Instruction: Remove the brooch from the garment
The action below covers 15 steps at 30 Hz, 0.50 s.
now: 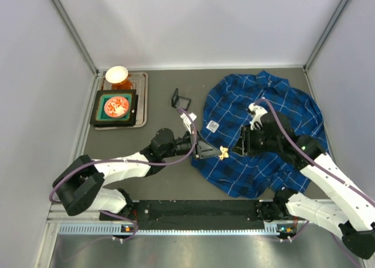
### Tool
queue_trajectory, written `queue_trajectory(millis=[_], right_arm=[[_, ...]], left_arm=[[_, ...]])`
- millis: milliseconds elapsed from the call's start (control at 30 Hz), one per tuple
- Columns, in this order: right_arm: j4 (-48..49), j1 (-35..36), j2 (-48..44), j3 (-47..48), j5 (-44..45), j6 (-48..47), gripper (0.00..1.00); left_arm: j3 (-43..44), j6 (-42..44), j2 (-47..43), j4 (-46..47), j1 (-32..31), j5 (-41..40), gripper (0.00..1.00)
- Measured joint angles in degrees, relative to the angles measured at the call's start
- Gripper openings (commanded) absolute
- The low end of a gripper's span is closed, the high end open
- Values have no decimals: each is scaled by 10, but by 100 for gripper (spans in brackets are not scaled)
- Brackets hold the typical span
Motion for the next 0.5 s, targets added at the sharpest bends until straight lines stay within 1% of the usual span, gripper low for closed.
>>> queue_trajectory(millis=[33,67,133,167,200,300,333,400,433,500], right_arm=[[16,-3,-15,-20,2,16,36],[29,-6,-26,-37,4,30,41],[80,-12,-59,-87,6,71,45],[97,-14,-72,-104,5,87,50],[123,-15,-88,-125,1,104,52],[192,-14,-112,-162,-11,149,54],[213,-14,-114,-168,-12,157,54],[245,-10,-113,-169,-9,169,47],[256,-8,-113,-169,-7,170,40],[280,-4,-110,-169,-4,174,31]], left_arm=[[0,13,-6,-2,0,-9,0],[0,21,-10,-2,1,-16,0],[0,43,-23,-4,1,-38,0],[0,54,-31,-7,1,-49,0],[0,64,-39,-11,1,-61,0],[1,105,-65,-40,1,-103,0],[3,119,-72,-54,1,-116,0],[9,141,-79,-81,1,-137,0],[12,151,-82,-93,1,-147,0],[18,167,-86,-113,1,-165,0]])
